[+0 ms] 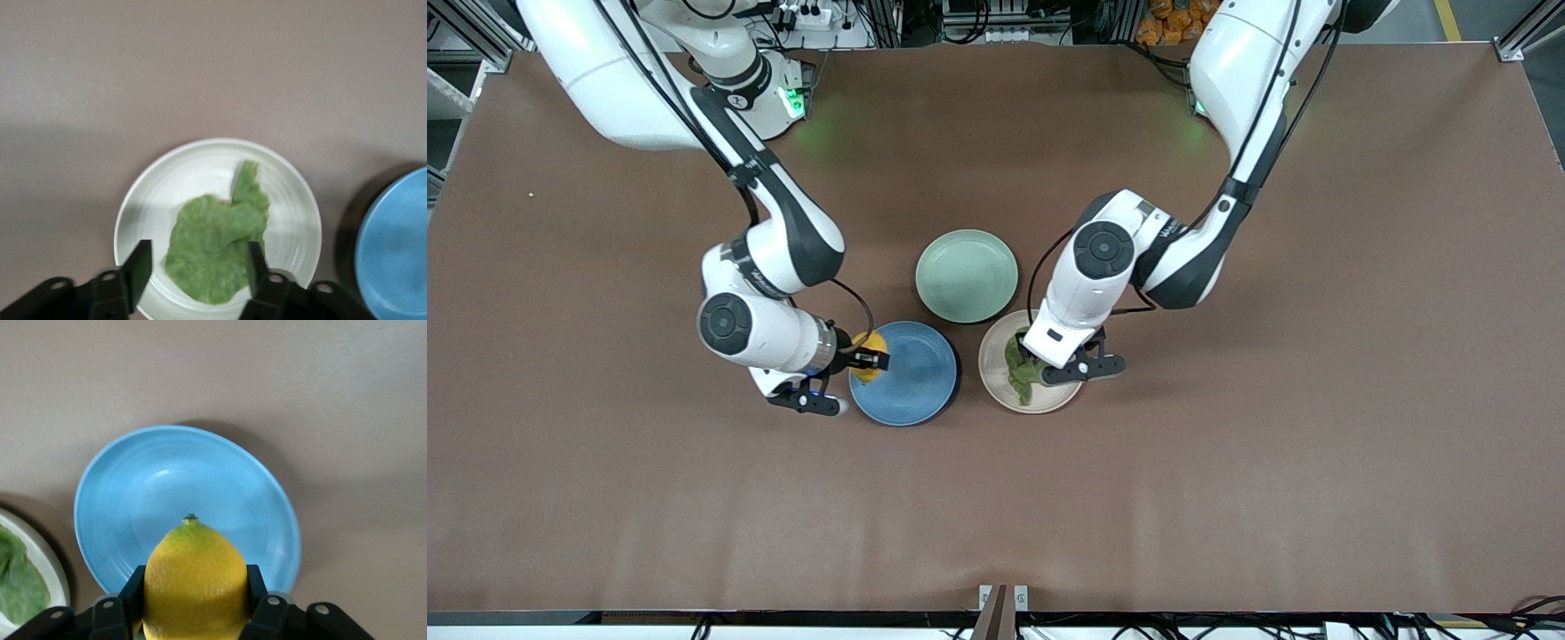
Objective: Place lemon and lettuce in plates
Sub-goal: 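Release the lemon onto the blue plate while the left gripper releases lettuce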
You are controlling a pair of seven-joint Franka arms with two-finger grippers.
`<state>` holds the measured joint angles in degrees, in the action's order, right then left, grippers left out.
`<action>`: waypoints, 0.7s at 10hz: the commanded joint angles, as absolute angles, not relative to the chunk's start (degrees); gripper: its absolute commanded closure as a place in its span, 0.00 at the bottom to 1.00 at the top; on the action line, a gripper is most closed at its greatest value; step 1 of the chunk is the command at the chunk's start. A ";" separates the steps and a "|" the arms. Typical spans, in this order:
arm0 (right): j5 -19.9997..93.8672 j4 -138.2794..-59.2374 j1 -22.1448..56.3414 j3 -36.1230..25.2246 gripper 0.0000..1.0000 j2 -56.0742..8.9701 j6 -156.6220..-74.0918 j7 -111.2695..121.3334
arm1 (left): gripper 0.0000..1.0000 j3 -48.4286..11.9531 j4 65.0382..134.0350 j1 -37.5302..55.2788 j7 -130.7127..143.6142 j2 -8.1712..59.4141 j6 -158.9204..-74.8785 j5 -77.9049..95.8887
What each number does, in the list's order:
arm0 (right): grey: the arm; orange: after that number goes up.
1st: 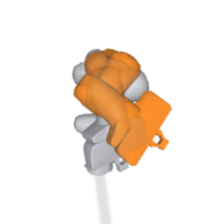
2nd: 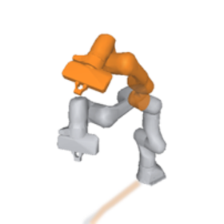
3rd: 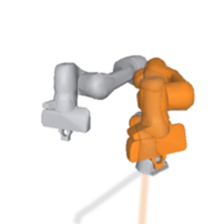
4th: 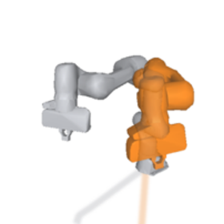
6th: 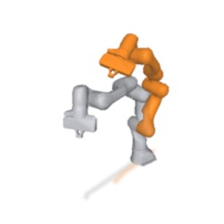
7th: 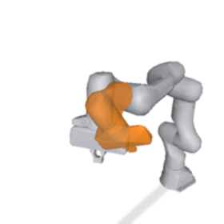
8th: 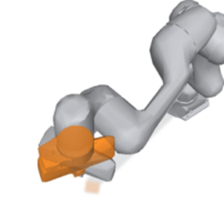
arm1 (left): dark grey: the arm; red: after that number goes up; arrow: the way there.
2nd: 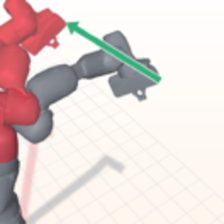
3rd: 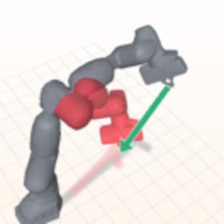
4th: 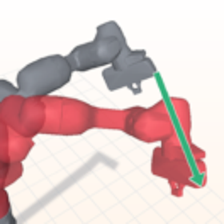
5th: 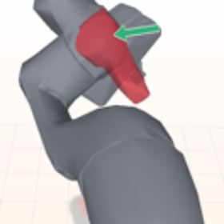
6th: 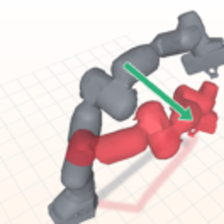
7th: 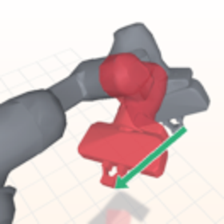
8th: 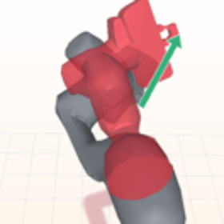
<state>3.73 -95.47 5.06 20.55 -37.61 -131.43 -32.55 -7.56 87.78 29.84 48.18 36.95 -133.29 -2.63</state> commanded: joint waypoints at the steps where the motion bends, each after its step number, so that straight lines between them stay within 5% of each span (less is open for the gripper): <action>1: 4.48 -92.99 5.97 21.01 1.00 -41.56 -133.77 -34.89 | 0.00 -5.73 87.89 28.92 48.25 28.34 -124.94 -3.87; 2: 4.57 -92.90 6.06 21.01 0.77 -41.83 -133.77 -34.89 | 0.00 -4.06 87.80 28.05 46.77 23.78 -121.24 -4.22; 3: 4.66 -92.90 6.06 21.01 0.28 -41.84 -133.77 -34.98 | 0.00 -3.87 87.63 26.21 43.36 19.73 -116.76 -4.31; 4: 3.96 -92.90 6.06 21.01 0.00 -41.66 -133.77 -34.46 | 0.00 -3.95 87.63 23.76 39.24 16.47 -113.76 -4.31; 7: 4.57 -89.23 5.19 21.09 0.00 -40.79 -132.11 -34.10 | 0.00 -4.04 87.71 15.41 27.91 9.60 -107.78 -4.31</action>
<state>3.80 -92.22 5.85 20.60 -41.19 -134.14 -33.97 -3.47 85.69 18.63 32.85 12.80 -109.72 -3.43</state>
